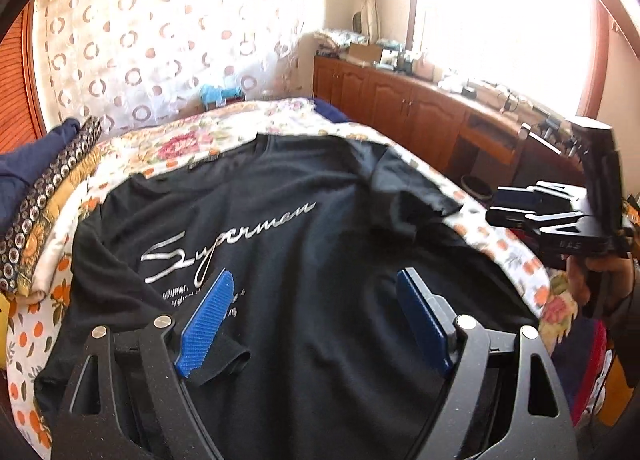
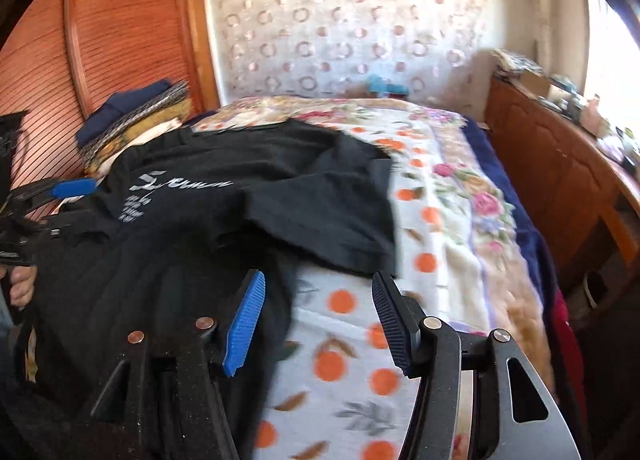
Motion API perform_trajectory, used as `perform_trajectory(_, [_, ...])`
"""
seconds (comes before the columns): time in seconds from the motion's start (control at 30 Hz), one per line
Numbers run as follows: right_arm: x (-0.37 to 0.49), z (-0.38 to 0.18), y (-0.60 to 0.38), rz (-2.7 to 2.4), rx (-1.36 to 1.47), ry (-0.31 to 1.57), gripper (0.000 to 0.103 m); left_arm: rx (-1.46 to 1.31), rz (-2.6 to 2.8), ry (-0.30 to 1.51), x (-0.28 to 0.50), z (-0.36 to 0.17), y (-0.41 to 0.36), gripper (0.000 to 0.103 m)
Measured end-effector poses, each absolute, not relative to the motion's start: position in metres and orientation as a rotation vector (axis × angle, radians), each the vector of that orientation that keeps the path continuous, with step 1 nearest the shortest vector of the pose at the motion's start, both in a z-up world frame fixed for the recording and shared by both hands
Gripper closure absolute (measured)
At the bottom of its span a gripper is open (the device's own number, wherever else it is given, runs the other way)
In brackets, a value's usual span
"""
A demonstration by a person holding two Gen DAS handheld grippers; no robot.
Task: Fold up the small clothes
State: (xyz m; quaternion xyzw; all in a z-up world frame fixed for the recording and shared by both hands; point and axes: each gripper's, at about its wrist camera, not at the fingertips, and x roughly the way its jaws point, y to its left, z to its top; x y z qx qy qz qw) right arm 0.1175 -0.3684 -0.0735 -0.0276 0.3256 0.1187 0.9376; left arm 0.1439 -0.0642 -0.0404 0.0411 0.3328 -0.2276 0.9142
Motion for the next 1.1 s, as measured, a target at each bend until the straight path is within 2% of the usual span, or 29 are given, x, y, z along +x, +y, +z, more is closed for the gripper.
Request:
perform_trajectory(0.2, [0.144,-0.083,-0.378,0.174,0.021,0.736,0.045,0.069,-0.476,0.657,0.141,-0.031,-0.067,0.019])
perform_trajectory(0.37, [0.178,-0.095,-0.374,0.149,0.008,0.801,0.060,0.070,-0.460,0.673,0.142,-0.038,-0.062,0.019])
perform_trajectory(0.47, [0.190,-0.100,-0.365,0.135,-0.031,0.835,0.069,0.061,-0.453,0.683,0.144,-0.043,-0.057,0.019])
perform_trajectory(0.6, [0.198,-0.093,-0.354,0.150,-0.082,0.840,0.098,0.049,-0.440,0.685,0.143,-0.044,-0.050,0.019])
perform_trajectory(0.83, [0.210,-0.030,-0.329,0.218,-0.128,0.707,0.099,0.010,-0.410,0.675,0.142,-0.043,-0.028,0.019])
perform_trajectory(0.97, [0.222,0.015,-0.286,0.304,-0.176,0.613,0.099,-0.013,-0.391,0.679,0.140,-0.045,-0.017,0.019])
perform_trajectory(1.1, [0.229,0.035,-0.232,0.386,-0.245,0.571,0.099,-0.024,-0.374,0.682,0.139,-0.045,-0.007,0.019])
